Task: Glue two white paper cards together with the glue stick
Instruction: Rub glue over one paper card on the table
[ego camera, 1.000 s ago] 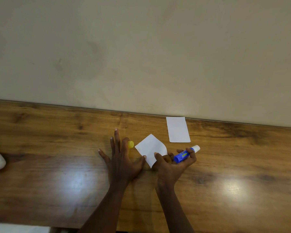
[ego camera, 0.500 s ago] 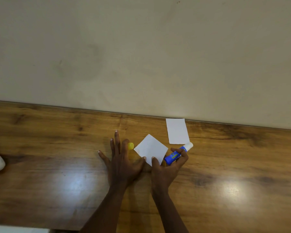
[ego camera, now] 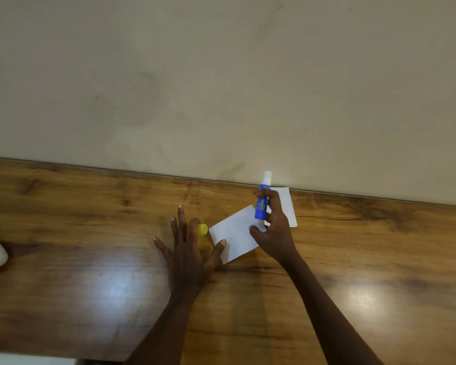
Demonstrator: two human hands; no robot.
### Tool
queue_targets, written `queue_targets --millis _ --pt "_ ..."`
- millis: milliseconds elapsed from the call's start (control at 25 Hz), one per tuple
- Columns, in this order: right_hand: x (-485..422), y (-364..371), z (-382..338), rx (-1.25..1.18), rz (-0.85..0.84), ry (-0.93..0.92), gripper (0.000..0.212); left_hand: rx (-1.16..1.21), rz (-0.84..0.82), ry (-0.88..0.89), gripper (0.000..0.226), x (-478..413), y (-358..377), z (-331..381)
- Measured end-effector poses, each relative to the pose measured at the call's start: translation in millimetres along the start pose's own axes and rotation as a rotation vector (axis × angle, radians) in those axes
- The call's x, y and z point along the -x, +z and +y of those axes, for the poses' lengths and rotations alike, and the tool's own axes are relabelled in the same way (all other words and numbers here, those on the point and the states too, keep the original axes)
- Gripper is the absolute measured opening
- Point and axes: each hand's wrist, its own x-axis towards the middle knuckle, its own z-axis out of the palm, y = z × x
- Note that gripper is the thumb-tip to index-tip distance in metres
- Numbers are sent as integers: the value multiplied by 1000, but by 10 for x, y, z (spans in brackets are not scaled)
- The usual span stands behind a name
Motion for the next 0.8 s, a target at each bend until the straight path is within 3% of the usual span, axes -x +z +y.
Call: queue_targets --millis 200,320,400,520,600,720,800 --pt "-42 120 185 252 -214 -15 61 -55 -11 5 75 -5 -10 24" --pt "-37 147 190 415 -41 -37 52 -54 6 18 74 -6 -7 19" --pt "18 178 127 265 190 -83 34 -62 4 18 75 -14 0 14" --pt "121 259 -7 -344 413 51 6 -71 -6 14 76 -23 14 6" --pt "178 332 -16 -563 346 239 9 -69 -5 14 77 -18 17 3" --pt "207 413 25 -420 121 335 15 -78 -2 31 78 -15 13 -7" --pt "179 445 38 -293 53 313 7 -80 -5 31 78 -22 14 -17"
